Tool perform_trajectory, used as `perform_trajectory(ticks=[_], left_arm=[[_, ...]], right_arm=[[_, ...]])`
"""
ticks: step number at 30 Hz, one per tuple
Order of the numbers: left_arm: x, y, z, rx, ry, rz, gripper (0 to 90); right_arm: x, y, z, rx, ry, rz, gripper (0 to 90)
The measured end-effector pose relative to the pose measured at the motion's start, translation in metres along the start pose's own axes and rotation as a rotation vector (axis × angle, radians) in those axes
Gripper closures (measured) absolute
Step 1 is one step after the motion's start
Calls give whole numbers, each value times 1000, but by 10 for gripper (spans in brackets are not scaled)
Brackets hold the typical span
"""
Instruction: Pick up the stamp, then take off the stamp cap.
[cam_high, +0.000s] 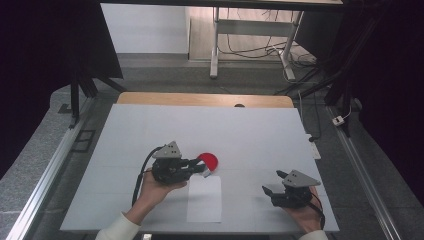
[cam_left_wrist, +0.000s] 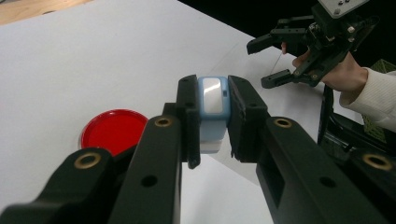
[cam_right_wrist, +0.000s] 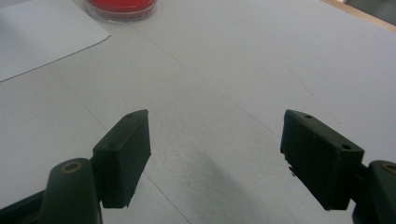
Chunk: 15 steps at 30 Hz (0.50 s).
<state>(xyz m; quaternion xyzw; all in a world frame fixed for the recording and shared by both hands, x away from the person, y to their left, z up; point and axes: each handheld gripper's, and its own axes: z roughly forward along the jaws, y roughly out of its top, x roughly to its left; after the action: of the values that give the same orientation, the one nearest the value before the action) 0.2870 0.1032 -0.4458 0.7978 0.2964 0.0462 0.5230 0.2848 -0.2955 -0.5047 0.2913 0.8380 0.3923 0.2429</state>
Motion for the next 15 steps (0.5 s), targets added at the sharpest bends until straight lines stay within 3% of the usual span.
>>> perform_trajectory(ticks=[15], left_arm=[[4,-1,1,-8,16,-9,751]], right_arm=[[1,0,-1,-14,-5,-2,239]])
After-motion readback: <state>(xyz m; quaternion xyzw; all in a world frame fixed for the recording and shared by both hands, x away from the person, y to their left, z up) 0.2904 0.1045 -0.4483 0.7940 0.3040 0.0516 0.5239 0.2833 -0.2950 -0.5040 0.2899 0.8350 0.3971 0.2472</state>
